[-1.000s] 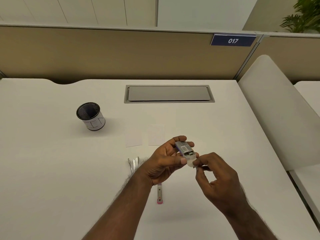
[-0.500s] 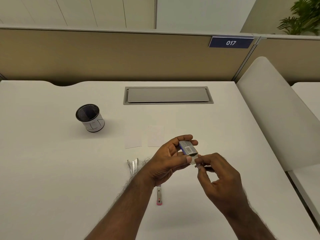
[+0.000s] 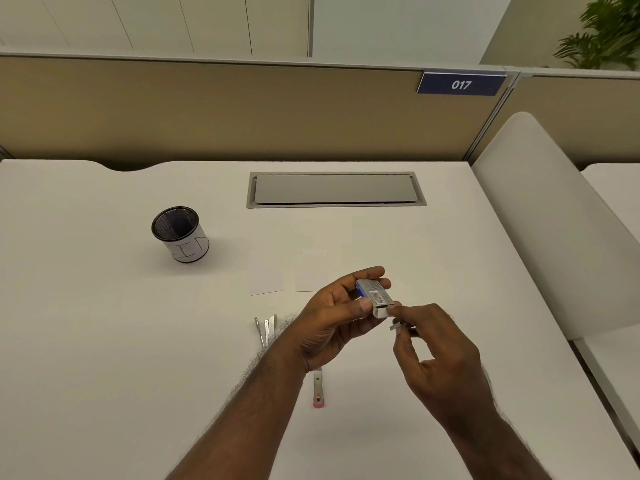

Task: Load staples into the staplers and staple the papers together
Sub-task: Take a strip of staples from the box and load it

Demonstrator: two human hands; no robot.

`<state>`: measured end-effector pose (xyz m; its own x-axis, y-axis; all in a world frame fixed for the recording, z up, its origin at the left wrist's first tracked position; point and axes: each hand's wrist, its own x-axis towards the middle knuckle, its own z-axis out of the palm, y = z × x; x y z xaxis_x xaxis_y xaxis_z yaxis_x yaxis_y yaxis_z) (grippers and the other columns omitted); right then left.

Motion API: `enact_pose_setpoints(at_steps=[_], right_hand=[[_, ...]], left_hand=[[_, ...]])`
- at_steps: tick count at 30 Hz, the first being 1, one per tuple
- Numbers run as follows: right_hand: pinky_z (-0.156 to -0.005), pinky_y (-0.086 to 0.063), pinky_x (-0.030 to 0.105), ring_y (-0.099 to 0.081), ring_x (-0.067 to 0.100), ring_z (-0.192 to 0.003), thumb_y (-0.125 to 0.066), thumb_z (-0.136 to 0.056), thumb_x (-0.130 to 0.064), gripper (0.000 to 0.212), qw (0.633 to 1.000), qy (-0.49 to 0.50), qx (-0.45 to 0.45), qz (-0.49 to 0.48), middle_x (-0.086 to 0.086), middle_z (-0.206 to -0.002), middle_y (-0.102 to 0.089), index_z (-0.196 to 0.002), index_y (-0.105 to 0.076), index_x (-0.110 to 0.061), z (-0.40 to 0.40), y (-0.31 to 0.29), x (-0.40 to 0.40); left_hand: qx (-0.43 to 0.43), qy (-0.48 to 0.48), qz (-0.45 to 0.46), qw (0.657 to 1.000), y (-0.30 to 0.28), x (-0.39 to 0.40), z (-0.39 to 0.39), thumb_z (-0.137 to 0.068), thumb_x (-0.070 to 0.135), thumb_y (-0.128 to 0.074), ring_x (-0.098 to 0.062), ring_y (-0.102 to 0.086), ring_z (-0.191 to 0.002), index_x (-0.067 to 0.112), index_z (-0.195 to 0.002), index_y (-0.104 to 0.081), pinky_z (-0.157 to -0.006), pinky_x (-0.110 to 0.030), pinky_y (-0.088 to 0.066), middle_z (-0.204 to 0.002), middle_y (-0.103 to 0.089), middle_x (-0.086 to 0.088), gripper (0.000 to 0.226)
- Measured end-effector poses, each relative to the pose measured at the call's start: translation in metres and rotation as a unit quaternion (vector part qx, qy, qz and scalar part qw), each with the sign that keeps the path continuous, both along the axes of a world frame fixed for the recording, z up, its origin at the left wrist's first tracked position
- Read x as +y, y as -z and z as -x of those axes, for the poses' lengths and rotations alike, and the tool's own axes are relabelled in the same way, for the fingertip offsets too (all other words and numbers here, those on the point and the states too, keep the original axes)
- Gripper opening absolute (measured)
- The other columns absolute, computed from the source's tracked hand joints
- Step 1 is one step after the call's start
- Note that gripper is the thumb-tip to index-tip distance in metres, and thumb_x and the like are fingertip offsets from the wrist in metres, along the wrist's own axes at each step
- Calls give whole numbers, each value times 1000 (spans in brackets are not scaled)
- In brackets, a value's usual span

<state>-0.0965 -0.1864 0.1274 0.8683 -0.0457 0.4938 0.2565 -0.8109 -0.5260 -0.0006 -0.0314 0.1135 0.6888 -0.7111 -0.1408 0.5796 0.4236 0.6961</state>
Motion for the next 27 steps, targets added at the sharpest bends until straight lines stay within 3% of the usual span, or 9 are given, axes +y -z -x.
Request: enact_pose_setpoints(at_steps=[4,13,19,23,27], right_hand=[[-75,-49,15,-58,8,-83,-51,-91,-16,25,999,-1,-5,34,1,-91,-66,-109,-68,-10,0,-2,-1],[-58,-54,23,-60,18,-70,-50,-92,-18,33,995,11,-10,96,6,-84,-65,-116,-69,-5,2,2,-3],[-55,-54,25,-59,20,-66,-68,-83,-5,37,990,36,7,136,9,-82,-67,-120,-66,-2,9,16,2],[-52,-53,25,-59,20,-62,-74,-74,-4,44,988,42,26,145,8,-78,-67,-117,-68,1,10,25,5],[-50,-53,25,-58,19,-60,-78,-72,-3,29,989,36,42,134,7,-73,-65,-100,-72,0,12,31,6]], left_hand=[[-6,-8,-2,1000,1,0,-1,-89,3,-57,-31,-61,-115,14,-133,-56,-90,-31,-55,-132,-60,-11,45],[-18,-3,-13,1000,2,-1,-1,-91,2,-56,-36,-62,-116,14,-135,-53,-93,-41,-54,-135,-58,-11,46],[-12,3,-10,1000,2,-5,1,-92,6,-56,-36,-60,-117,13,-137,-52,-93,-39,-54,-137,-57,-11,45],[4,7,0,1000,7,-7,0,-92,6,-56,-35,-60,-117,13,-135,-54,-94,-39,-53,-136,-58,-12,44],[37,-7,29,999,16,-8,-1,-91,3,-56,-35,-62,-113,11,-134,-55,-91,-36,-55,-134,-59,-13,43]])
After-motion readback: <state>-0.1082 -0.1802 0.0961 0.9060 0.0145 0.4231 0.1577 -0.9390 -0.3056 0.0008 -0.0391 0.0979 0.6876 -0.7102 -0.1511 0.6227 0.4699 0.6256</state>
